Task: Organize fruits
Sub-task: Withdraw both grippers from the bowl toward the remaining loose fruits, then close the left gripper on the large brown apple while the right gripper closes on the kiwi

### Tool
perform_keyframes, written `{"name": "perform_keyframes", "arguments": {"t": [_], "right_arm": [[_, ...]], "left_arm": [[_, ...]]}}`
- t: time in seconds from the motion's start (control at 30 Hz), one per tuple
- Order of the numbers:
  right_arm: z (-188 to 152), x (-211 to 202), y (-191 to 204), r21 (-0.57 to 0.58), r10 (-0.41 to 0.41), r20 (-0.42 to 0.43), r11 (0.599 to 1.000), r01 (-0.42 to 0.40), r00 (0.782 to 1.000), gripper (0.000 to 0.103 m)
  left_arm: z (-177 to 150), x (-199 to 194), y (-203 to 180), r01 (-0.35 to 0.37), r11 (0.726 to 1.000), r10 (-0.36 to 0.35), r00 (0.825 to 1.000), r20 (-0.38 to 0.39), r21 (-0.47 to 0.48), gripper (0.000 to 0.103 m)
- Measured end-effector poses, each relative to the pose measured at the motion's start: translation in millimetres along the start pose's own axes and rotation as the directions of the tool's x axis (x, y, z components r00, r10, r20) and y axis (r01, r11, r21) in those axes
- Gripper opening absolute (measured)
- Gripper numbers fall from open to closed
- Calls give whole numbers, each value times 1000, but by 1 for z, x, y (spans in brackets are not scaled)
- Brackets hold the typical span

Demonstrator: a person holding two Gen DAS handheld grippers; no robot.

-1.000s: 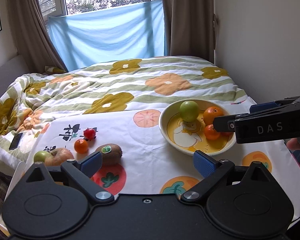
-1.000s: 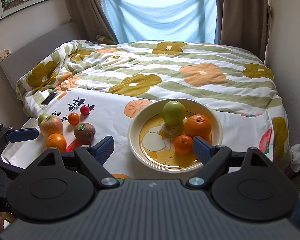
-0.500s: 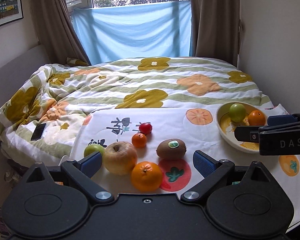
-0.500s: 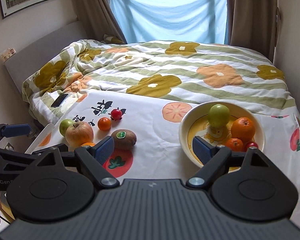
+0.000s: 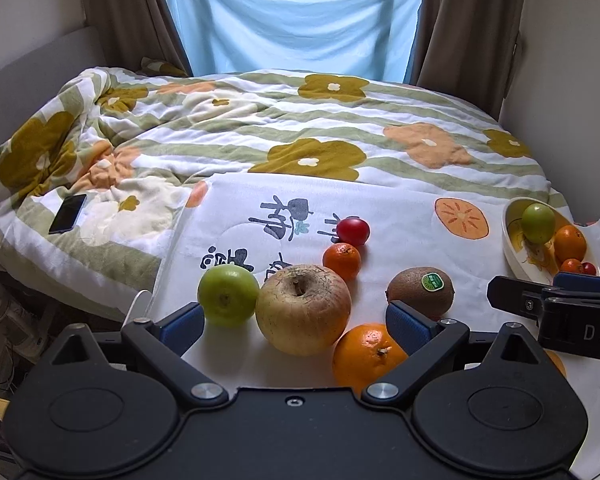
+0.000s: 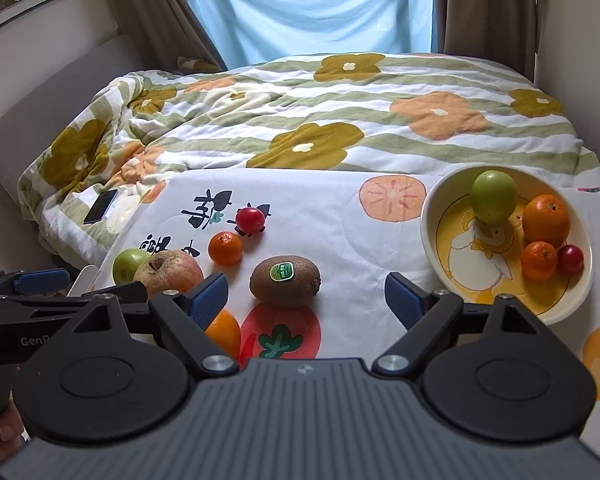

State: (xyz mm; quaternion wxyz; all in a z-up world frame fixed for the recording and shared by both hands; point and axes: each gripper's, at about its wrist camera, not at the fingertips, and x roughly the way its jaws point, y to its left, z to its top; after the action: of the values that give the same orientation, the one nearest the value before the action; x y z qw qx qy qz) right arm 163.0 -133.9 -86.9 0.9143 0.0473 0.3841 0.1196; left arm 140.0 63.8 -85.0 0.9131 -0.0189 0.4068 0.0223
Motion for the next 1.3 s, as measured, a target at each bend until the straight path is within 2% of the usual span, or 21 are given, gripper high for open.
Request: {"name": "perform_keyframes", "arguments": {"t": [0.4,0.6,1.03,1.1,1.17,1.3], "right_arm": [[-4,54,6,81,-58,-66,995,63,996,101],[-1,66,-1,124,-60,-83,990,70,995,101],[4,82,-2,120,-55,-123,990,70,991,101],[4,83,-2,113,-50,-125,992,64,991,101],[3,85,-1,105,-46,-130,993,60,990,101],[3,88,0,103,-35,-140,993,50,990,101]], "left_arm": [[9,61,17,70,990,-84,991,-109,-125,98],[13,64,15,45,994,-56,993,-104,-102,98],[4,72,19,42,985,-67,986,-152,-166,92],[4,74,19,51,984,-77,986,-150,-170,89],[5,78,16,72,981,-102,981,-163,-178,79],[6,80,14,65,984,-90,985,-149,-168,79]]}}
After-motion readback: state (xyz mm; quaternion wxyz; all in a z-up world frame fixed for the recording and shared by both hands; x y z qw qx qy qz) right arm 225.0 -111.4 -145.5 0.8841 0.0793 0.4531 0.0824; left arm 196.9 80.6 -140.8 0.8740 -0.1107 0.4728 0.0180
